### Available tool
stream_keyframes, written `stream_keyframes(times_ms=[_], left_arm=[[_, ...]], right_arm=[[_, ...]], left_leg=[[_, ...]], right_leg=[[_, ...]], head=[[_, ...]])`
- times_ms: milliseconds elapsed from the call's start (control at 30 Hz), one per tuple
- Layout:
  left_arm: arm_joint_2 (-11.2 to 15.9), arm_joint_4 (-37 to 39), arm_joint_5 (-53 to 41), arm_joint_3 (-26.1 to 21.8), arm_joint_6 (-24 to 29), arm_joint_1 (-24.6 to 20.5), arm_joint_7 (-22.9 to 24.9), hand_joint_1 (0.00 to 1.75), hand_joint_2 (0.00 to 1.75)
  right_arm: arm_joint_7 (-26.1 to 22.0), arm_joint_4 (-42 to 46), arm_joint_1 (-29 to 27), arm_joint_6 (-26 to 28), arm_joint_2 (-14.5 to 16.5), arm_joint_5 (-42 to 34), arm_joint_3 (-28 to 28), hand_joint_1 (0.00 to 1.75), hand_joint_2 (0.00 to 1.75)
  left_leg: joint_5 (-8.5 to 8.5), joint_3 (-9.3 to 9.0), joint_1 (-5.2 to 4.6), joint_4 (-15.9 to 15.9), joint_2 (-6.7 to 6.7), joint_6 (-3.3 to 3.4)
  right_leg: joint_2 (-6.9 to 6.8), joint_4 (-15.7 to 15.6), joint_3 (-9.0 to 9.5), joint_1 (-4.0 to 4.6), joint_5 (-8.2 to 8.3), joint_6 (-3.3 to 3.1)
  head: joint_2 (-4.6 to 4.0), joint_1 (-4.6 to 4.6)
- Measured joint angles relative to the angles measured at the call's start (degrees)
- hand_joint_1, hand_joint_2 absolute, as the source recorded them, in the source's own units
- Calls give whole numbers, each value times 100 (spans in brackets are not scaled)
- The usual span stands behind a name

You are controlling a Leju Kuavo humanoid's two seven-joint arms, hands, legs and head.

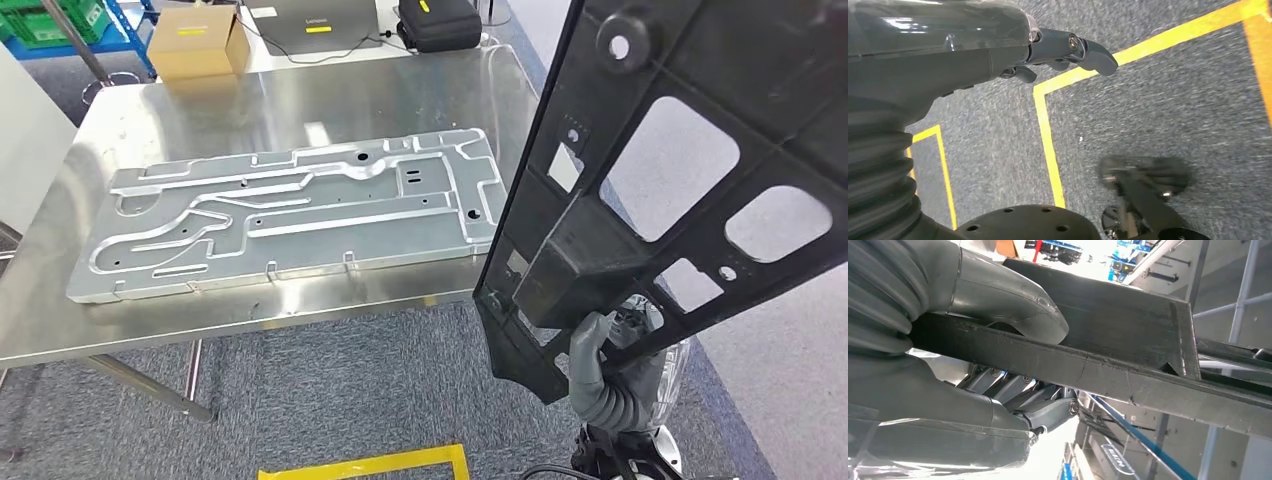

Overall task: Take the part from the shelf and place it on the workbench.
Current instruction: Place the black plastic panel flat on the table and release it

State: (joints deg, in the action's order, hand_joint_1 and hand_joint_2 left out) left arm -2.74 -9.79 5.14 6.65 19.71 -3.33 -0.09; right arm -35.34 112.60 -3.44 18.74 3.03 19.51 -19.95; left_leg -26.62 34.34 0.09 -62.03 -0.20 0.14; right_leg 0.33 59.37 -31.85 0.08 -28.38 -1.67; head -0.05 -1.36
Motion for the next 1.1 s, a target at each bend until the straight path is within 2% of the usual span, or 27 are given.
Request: stream_keyframes(times_ms=[33,100,167,200,233,300,333,367,400,467,500,533,567,667,800,867,900,933,967,1033,1067,1100], left_arm=[[-9,0,17,-22,5,5,-2,0,175],[-33,0,51,-60,10,8,-8,0,175],[-71,0,84,-87,9,16,-11,0,175],[-85,0,101,-102,9,17,-14,0,175],[-97,0,111,-115,8,16,-15,0,175],[-103,0,123,-142,6,12,-18,0,175],[-108,0,125,-155,5,13,-18,0,175],[-114,0,126,-167,4,17,-17,0,175],[-120,0,127,-177,4,24,-15,0,175],[-129,0,129,-188,8,33,-10,0,175],[-133,0,130,-192,11,33,-8,0,175],[-134,0,130,-200,14,30,-8,0,175],[-135,0,128,-209,16,28,-8,0,175],[-140,0,124,-225,17,27,-9,0,175],[-142,0,119,-226,17,26,-10,0,175],[-150,0,101,-233,-14,21,-13,0,175],[-157,0,92,-237,-36,16,-8,0,175],[-167,0,85,-241,-59,11,-1,0,175],[-178,0,89,-245,-73,8,13,0,175],[-201,0,97,-255,-89,20,32,0,175],[-214,0,102,-261,-100,25,37,0,175],[-226,0,104,-265,-117,30,38,0,175]], right_arm=[[8,-13,15,-5,-17,-6,-3,175,175],[28,-51,50,-19,-48,-45,-11,175,175],[41,-100,95,-34,-72,-91,-27,175,175],[44,-125,126,-40,-85,-110,-36,175,175],[48,-152,155,-42,-98,-125,-43,175,175],[63,-220,185,-38,-125,-144,-50,175,175],[76,-263,185,-26,-138,-132,-56,175,175],[86,-305,182,-2,-149,-98,-63,175,175],[97,-347,181,49,-158,-26,-73,175,175],[126,-416,186,246,-166,260,-87,175,175],[160,-450,193,386,-167,454,-90,175,175],[223,-489,200,571,-168,701,-90,175,175],[306,-533,207,779,-168,966,-89,175,175],[534,-635,222,1277,-169,1571,-82,175,175],[657,-679,256,1455,-170,1814,-71,175,175],[1123,-934,406,1816,-184,2733,42,175,175],[1394,-1098,498,1965,-192,3288,119,175,175],[1652,-1266,588,2058,-199,3837,203,175,175],[1814,-1379,662,2045,-202,4201,260,175,175],[2121,-1625,846,1978,-216,4870,365,175,175],[2262,-1752,939,1931,-233,5154,415,175,175],[2412,-1922,1040,1883,-282,5429,472,175,175]], left_leg=[[50,-72,-22,190,2,30],[32,-106,-44,298,-6,61],[66,-153,-11,380,-13,100],[82,-191,9,433,-11,123],[92,-225,25,474,-8,143],[82,-245,23,489,-6,167],[73,-249,23,488,-7,170],[61,-260,24,487,-11,168],[46,-279,26,484,-16,159],[0,-326,32,469,-27,122],[-29,-337,23,448,-32,93],[-49,-337,15,433,-36,63],[-63,-331,7,426,-37,29],[-69,-336,14,448,-32,-49],[-113,-330,21,405,-28,-84],[-496,125,34,-502,-21,-135],[-626,348,40,-918,-17,-150],[-654,511,42,-1189,-17,-151],[-447,408,42,-928,-16,-134],[-34,68,27,-136,-15,-67],[64,-62,14,166,-15,-34],[92,-124,-2,328,-19,-4]], right_leg=[[0,1,3,0,-12,24],[-6,-8,-10,-12,-11,84],[-15,10,1,-11,-51,148],[-15,128,-43,-11,-130,179],[-15,373,-159,-18,-260,210],[-16,1118,-569,-50,-567,256],[-18,1421,-759,-67,-636,274],[-19,1538,-860,-82,-597,288],[-21,1413,-837,-98,-430,297],[-27,687,-538,-125,31,303],[-29,324,-377,-121,179,296],[-27,100,-284,-114,242,278],[-20,0,-247,-101,239,251],[0,-16,-249,-70,221,170],[-2,-46,-232,-84,230,131],[-21,-75,-205,-89,229,66],[-29,-81,-192,-84,223,39],[-32,-78,-184,-75,213,25],[-24,-76,-168,-73,207,26],[-1,-72,-139,-62,190,46],[11,-68,-140,-56,186,67],[14,-68,-152,-53,188,100]], head=[[0,-1],[1,2],[1,-4],[1,-10],[1,-18],[1,-27],[1,-27],[1,-27],[1,-27],[0,-28],[1,-29],[1,-24],[1,-20],[1,-14],[0,-12],[0,7],[1,17],[1,23],[0,23],[0,22],[0,22],[1,22]])
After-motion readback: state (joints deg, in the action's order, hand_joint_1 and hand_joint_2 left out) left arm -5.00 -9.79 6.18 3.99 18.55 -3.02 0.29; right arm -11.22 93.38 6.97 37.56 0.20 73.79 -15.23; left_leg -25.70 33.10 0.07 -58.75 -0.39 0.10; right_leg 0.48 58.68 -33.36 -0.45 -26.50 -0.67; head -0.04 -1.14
